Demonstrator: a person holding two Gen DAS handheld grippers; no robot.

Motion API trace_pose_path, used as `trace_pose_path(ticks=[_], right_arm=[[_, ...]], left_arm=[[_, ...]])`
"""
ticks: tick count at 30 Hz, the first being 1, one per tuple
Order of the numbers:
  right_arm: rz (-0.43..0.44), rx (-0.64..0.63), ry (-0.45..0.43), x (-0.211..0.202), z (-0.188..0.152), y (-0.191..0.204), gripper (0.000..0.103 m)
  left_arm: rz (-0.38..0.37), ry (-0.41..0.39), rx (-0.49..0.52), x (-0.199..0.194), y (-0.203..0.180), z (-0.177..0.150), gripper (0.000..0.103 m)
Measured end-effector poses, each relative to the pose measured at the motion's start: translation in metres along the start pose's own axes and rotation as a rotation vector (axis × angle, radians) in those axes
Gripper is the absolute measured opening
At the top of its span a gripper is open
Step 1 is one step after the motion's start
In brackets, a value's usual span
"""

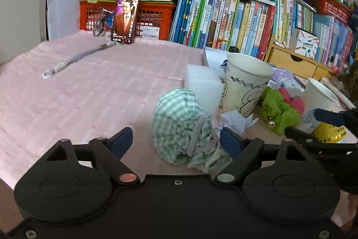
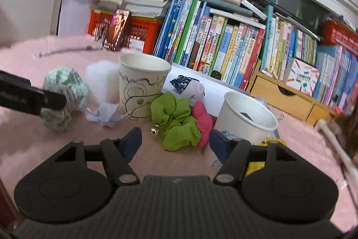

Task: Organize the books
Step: 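Reach the left tool to the green gingham scrunchie while the right tool reaches the green scrunchie, then close the left tool on the gingham scrunchie while the right tool grasps the green scrunchie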

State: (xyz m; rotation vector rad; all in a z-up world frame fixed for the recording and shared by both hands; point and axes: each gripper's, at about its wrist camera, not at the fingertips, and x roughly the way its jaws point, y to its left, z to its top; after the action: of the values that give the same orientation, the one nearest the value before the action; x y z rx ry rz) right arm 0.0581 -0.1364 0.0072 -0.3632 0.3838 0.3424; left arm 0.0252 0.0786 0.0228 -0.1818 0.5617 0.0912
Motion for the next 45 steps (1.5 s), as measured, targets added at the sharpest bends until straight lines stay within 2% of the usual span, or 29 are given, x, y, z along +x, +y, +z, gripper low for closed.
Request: trace_pose_path(ticks=[3,7,9,19,23,26,29,31,32,33,34,37,45], right_arm=[[0.001,-0.046,0.016,0.010,0.003,0.004,0.077],[-0.019,-0.116,0.039,0.025,0.006,0.014,0.076],[-0.015,-0.143,0.046,0.032,0.008,0.017,0.075],[-0.003,-0.174,0.072,0.061,0.019,0.028,0.075],[-0.018,-0.174,0.081,0.069,0.021,0.030,0.075],[-0.023,-0.182,0.082,0.071,0.021,0.032,0.074],[-0.034,-0.198,0.083,0.072,0.019,0.033,0.067],[-0.047,-0.199,0.084,0.073,0.018,0.033,0.053],[-0.053,-0.193,0.086,0.073,0.019,0.031,0.051],[-0.058,-0.186,0.087,0.073,0.019,0.031,0.047],[-0.059,-0.176,0.086,0.073,0.020,0.029,0.044],[-0.054,-0.154,0.084,0.071,0.022,0.026,0.039],[-0.036,-0.088,0.060,0.060,0.030,0.016,0.029]], left_arm=[[-0.033,0.020,-0.031,0.004,0.001,0.001,0.076],[-0.119,0.083,-0.149,0.015,0.009,0.003,0.072],[-0.123,0.090,-0.182,0.019,0.012,0.003,0.069],[-0.116,0.091,-0.192,0.027,0.012,0.005,0.052],[-0.123,0.095,-0.177,0.030,0.009,0.006,0.053],[-0.120,0.100,-0.125,0.033,0.004,0.007,0.060],[-0.117,0.100,-0.112,0.036,0.000,0.008,0.065],[-0.109,0.101,-0.104,0.038,-0.003,0.008,0.064],[-0.104,0.102,-0.099,0.038,-0.004,0.009,0.064],[-0.102,0.104,-0.097,0.039,-0.005,0.010,0.062],[-0.095,0.106,-0.097,0.039,-0.005,0.010,0.051],[-0.089,0.115,-0.108,0.038,-0.003,0.012,0.042],[-0.102,0.089,-0.072,0.025,-0.006,0.018,0.040]])
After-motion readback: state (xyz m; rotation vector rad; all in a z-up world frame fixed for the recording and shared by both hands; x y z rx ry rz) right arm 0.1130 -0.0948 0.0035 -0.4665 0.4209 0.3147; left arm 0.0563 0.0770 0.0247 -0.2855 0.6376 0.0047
